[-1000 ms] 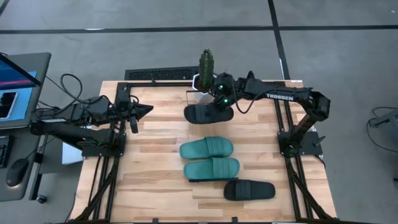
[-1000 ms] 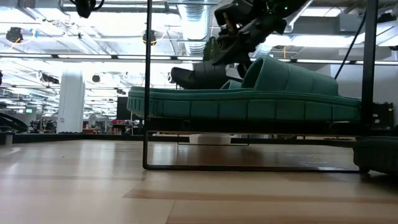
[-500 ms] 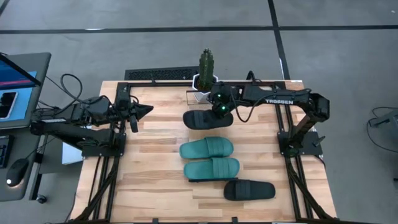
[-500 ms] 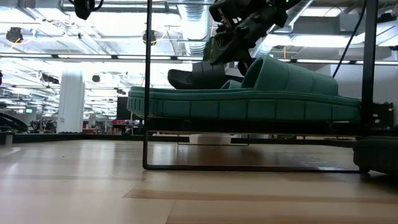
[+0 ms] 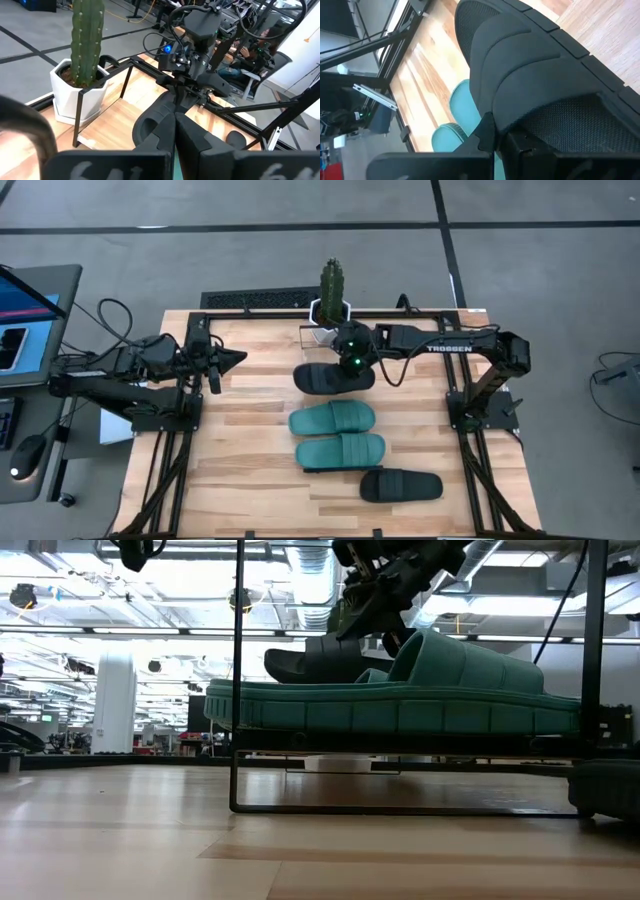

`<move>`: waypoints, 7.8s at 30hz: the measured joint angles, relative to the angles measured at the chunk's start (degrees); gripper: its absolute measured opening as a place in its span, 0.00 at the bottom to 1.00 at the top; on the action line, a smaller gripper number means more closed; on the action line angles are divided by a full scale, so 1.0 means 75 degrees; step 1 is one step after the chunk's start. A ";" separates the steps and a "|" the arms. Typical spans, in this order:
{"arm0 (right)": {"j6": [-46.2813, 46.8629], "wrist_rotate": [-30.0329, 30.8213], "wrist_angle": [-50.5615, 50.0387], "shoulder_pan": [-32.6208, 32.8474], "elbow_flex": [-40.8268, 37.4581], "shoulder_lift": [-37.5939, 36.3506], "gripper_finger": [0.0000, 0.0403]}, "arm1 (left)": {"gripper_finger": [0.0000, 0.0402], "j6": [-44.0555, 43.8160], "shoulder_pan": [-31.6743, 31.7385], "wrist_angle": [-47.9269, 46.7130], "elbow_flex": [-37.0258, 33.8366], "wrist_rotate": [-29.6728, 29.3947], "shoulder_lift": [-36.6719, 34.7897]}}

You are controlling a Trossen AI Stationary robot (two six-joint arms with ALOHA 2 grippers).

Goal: Pick and place slides into the shelf
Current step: Put the top black slipper on the shelf, then put the black slipper on the shelf

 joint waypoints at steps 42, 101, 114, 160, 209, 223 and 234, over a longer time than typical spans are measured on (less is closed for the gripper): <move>0.0037 -0.0709 0.0332 -0.0274 -0.0003 0.0737 0.00 | 0.00 -0.0111 0.0000 -0.0181 0.0000 0.0058 -0.0001; -0.0087 -0.0901 0.0166 -0.0271 -0.0286 0.0737 0.13 | 0.00 -0.0280 0.0000 -0.0177 0.0000 0.0055 -0.0001; -0.0087 -0.0932 0.0166 -0.0271 -0.0286 0.0737 0.15 | 0.00 -0.0280 0.0000 -0.0178 0.0000 0.0058 -0.0003; -0.0478 -0.0453 -0.0562 -0.0500 -0.0284 0.0262 0.50 | 0.00 -0.0358 0.0000 -0.0205 0.0000 0.0064 -0.0003; -0.0681 0.2771 -0.7339 0.4223 -0.0286 -0.6025 0.44 | 0.00 0.0627 0.0001 -0.0146 0.0000 0.0318 -0.0101; 0.1244 0.3675 -0.6637 0.7780 -0.1684 -0.6309 0.44 | 0.00 0.0272 0.0000 -0.0140 0.0000 0.0163 -0.0102; 0.5224 0.4399 -0.2166 0.9926 -0.4912 -0.6097 0.44 | 0.00 0.0294 0.0000 -0.0160 0.0000 0.0026 -0.0102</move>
